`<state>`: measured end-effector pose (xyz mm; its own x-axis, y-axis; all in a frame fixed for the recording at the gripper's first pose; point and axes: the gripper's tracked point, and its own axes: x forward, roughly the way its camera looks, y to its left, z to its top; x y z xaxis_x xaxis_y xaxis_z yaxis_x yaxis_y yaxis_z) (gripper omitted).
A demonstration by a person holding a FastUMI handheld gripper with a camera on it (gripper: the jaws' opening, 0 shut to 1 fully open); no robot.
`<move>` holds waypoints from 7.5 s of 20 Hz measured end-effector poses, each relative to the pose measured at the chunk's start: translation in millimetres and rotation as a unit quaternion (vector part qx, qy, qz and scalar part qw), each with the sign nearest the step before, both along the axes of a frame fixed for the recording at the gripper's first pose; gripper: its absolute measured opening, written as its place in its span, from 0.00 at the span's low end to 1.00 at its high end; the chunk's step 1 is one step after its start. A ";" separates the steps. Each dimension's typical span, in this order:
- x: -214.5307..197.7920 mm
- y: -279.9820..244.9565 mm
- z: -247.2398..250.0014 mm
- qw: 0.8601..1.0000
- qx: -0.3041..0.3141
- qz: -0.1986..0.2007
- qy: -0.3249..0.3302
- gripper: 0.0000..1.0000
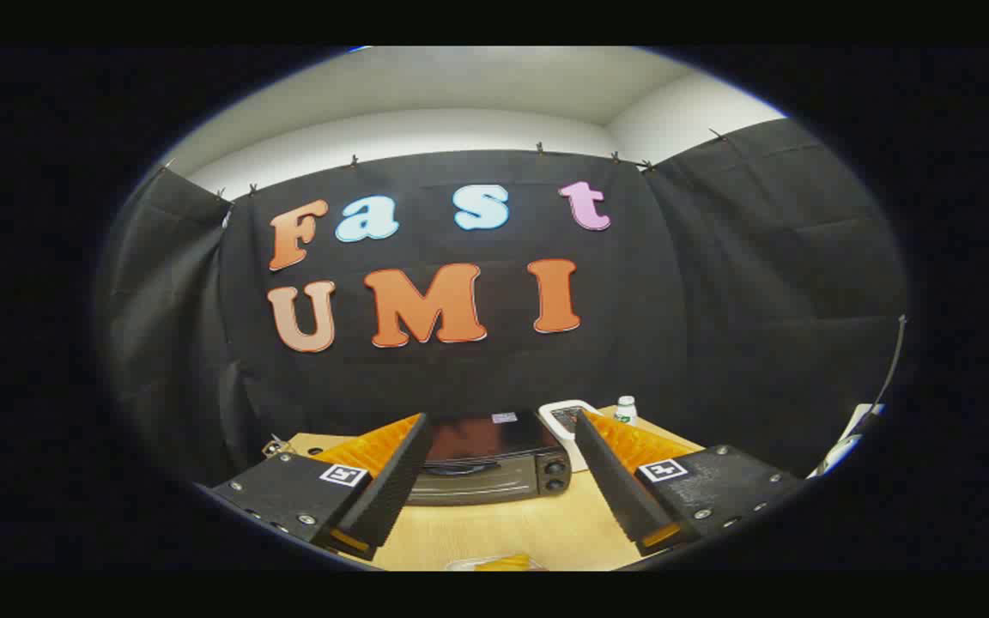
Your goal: Open the toaster oven, put the food inside, and close the toaster oven door.
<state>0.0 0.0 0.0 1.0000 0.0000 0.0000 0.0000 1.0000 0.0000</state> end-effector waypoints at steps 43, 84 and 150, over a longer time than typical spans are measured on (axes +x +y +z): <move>162.5 95.3 -169.1 0.985 -0.083 0.077 0.128 0.99; 41.3 49.7 -289.2 0.956 -0.076 0.074 0.273 1.00; -101.7 28.5 -357.5 0.890 0.087 -0.051 0.446 0.57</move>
<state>-101.7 28.5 -357.5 0.5975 -0.0132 -0.8018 0.1676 0.9799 0.1087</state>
